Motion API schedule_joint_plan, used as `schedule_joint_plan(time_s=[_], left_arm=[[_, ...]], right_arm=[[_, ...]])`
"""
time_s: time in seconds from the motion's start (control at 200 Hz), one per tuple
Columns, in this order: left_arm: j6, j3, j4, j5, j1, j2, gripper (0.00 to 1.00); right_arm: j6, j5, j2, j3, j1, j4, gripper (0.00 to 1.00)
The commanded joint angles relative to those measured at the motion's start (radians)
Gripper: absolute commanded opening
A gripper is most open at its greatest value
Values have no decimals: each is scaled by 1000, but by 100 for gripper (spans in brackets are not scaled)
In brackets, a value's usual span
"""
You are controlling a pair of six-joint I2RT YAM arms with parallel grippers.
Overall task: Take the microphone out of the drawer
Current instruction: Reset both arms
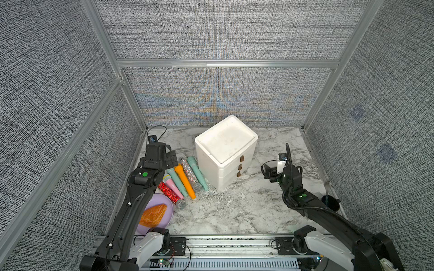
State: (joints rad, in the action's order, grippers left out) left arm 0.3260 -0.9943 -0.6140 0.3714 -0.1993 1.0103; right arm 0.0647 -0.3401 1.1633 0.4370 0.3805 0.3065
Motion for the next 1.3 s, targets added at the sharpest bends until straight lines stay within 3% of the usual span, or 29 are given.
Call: schedule_joint_plan(time_s=[0.0, 0.185, 0.39, 0.651, 0.921, 1.086, 1.296], left_arm=[[10, 118, 127, 156, 1, -61, 100], [39, 270, 225, 239, 1, -112, 100], [93, 378, 317, 347, 1, -62, 100], [-9, 509, 687, 312, 0, 15, 100], [-112, 577, 964, 248, 1, 177, 100], [-189, 582, 1067, 147, 1, 217, 100], [-284, 588, 1171, -7, 1, 264, 100]], right_arm=[[-48, -53, 15, -6, -13, 146, 98], [-105, -49, 72, -35, -54, 281, 98], [-124, -21, 159, -119, -102, 516, 98], [-199, 31, 201, -215, -125, 794, 98], [-249, 35, 236, -245, -132, 904, 98], [-271, 30, 283, -266, -134, 1007, 98], [-261, 56, 281, -257, -150, 982, 98]])
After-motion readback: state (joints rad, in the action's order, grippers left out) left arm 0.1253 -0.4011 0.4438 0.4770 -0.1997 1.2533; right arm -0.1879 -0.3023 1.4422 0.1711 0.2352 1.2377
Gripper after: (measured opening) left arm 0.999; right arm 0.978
